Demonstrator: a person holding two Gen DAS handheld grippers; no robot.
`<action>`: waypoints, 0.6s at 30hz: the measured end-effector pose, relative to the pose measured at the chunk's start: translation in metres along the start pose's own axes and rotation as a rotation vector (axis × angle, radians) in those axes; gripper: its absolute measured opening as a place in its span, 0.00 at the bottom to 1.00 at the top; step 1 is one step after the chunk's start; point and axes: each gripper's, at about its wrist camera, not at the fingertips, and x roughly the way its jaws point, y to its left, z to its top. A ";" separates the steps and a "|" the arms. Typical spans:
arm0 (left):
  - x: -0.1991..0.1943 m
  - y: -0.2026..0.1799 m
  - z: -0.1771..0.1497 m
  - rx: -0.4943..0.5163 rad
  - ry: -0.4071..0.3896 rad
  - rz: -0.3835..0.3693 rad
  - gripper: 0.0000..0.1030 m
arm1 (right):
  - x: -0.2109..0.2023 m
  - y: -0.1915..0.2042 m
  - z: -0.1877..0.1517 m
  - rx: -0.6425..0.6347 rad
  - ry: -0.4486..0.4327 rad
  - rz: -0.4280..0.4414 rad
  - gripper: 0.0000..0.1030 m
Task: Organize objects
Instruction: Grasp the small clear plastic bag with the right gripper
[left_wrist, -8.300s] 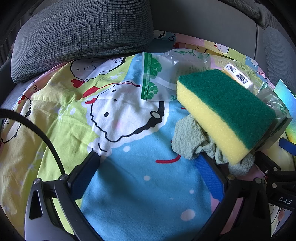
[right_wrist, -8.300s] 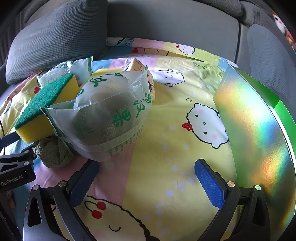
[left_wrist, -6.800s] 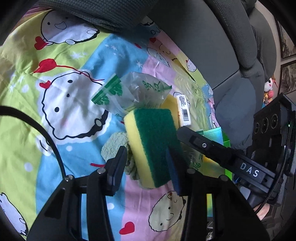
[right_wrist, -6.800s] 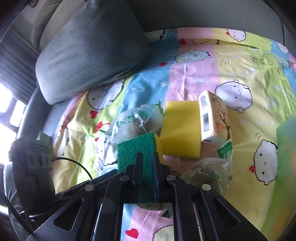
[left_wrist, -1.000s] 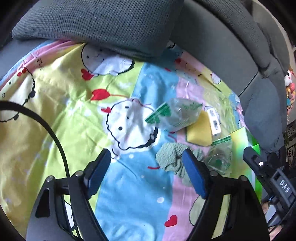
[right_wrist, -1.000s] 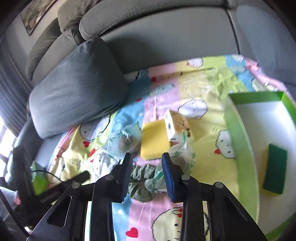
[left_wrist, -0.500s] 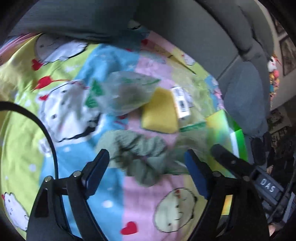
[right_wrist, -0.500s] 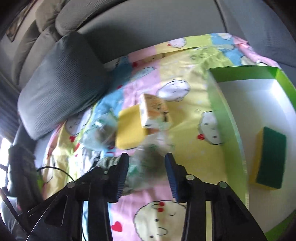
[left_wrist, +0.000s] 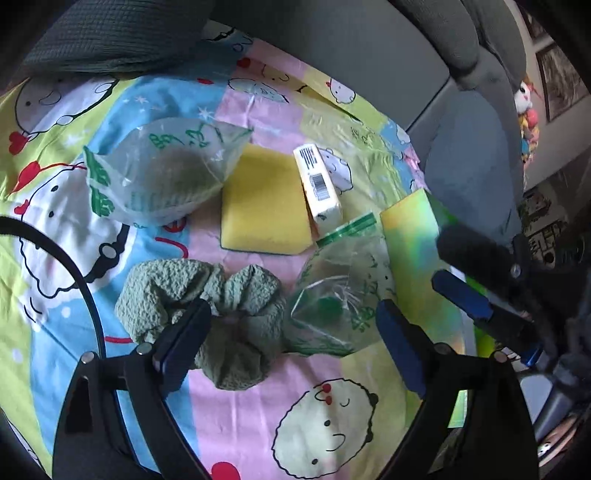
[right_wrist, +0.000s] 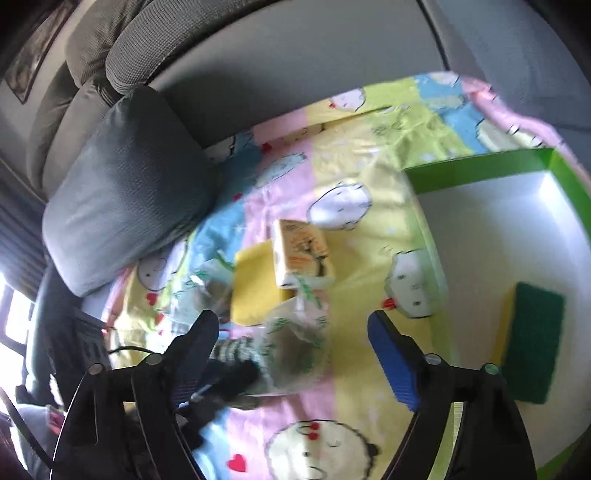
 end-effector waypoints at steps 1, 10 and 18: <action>0.004 -0.002 -0.001 0.011 0.004 0.001 0.87 | 0.007 0.000 0.000 0.013 0.024 0.019 0.82; 0.011 -0.009 -0.004 0.058 -0.018 -0.043 0.81 | 0.043 -0.026 -0.002 0.144 0.123 0.058 0.77; 0.017 -0.012 -0.003 0.059 -0.016 -0.105 0.55 | 0.060 -0.029 -0.009 0.133 0.166 0.073 0.60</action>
